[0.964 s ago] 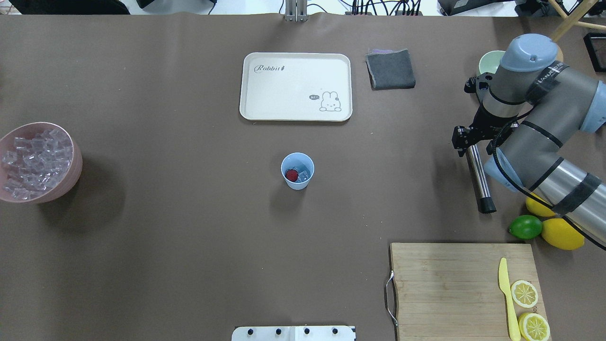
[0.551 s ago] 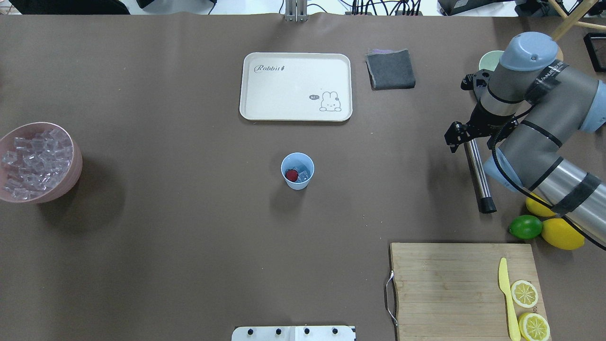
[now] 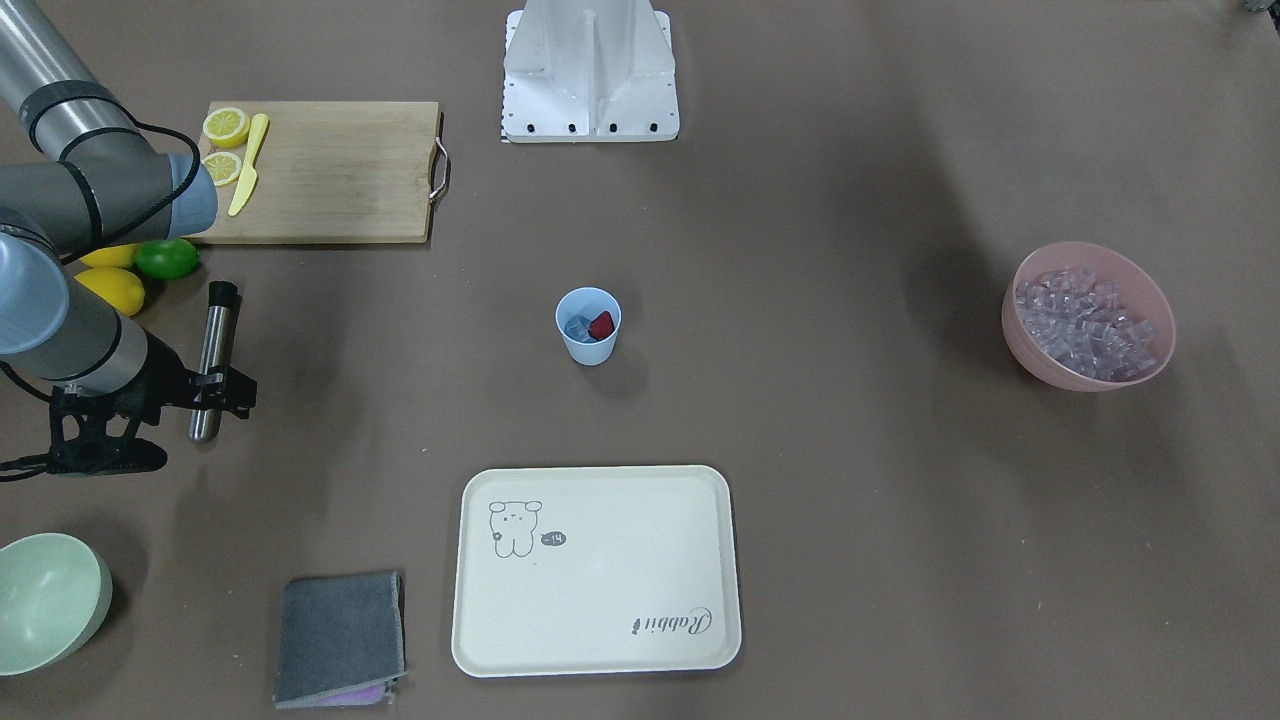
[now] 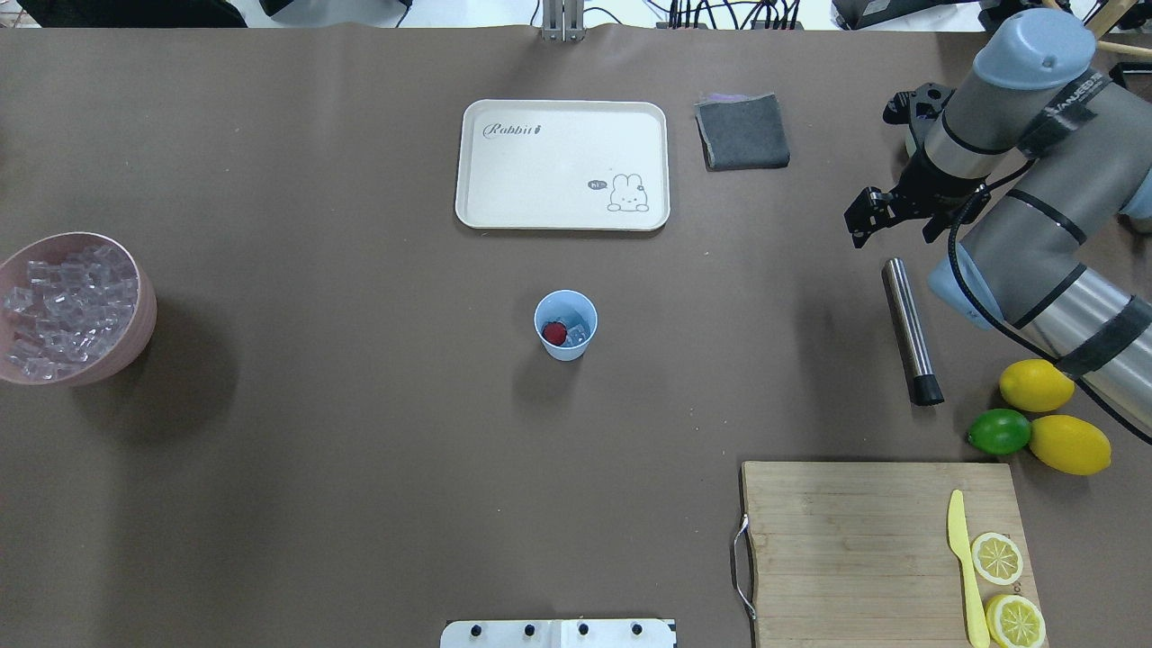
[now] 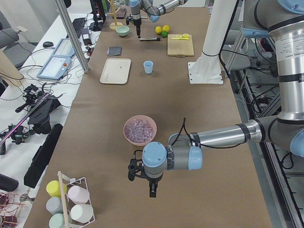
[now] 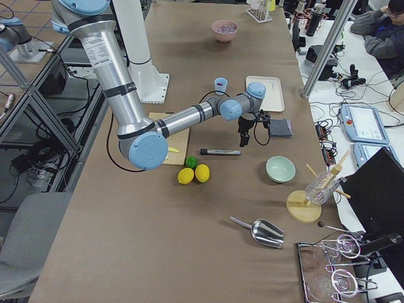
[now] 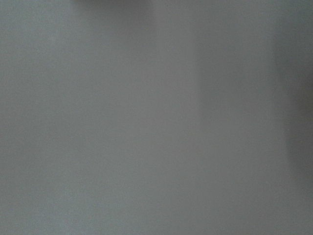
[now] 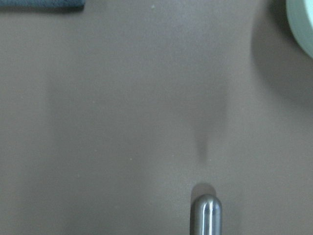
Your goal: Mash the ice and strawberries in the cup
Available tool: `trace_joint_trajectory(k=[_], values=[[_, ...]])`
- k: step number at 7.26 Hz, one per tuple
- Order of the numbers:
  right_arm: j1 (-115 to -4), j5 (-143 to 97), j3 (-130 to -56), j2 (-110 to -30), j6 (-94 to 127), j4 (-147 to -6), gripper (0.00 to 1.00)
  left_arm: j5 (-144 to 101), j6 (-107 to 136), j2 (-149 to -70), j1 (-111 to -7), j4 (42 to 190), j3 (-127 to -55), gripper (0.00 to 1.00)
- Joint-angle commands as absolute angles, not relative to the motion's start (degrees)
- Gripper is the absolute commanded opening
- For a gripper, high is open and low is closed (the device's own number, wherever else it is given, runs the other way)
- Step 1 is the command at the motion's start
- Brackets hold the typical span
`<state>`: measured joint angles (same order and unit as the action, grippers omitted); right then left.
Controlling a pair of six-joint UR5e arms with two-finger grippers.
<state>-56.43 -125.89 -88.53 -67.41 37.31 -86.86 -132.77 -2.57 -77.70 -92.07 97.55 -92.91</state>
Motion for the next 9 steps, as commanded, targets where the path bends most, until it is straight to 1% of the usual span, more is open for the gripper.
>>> trace_joint_trajectory(k=[1,2,3,4,6,8,9], values=[[-59.23,-126.91,-91.39,-67.32,37.09,-89.45,1.00,-132.36,0.80,-81.10,-89.56,84.27,-97.46,0.99],[-61.07,-127.18,-94.45,-67.41,34.65,-93.39,1.00,-132.54,0.70,-80.51,-89.65,85.42,-97.91,0.99],[-64.65,-127.87,-96.05,-68.54,26.28,-96.91,1.00,-132.63,0.79,-80.68,-89.56,85.52,-97.30,0.99],[-67.73,-128.84,-98.07,-71.34,20.01,-100.16,1.00,-132.89,0.79,-80.94,-89.56,85.60,-96.77,0.99],[-76.77,-131.64,-102.20,-82.30,5.62,-100.46,1.00,-133.07,0.62,-80.60,-89.56,85.87,-96.86,0.99],[-86.35,-131.84,-103.18,-91.80,-8.10,-100.55,1.00,-133.07,0.62,-80.51,-89.56,85.96,-96.86,0.99],[-88.14,-131.84,-105.45,-96.46,-9.04,-100.72,1.00,-133.07,0.62,-80.25,-89.47,86.04,-96.94,0.99]])
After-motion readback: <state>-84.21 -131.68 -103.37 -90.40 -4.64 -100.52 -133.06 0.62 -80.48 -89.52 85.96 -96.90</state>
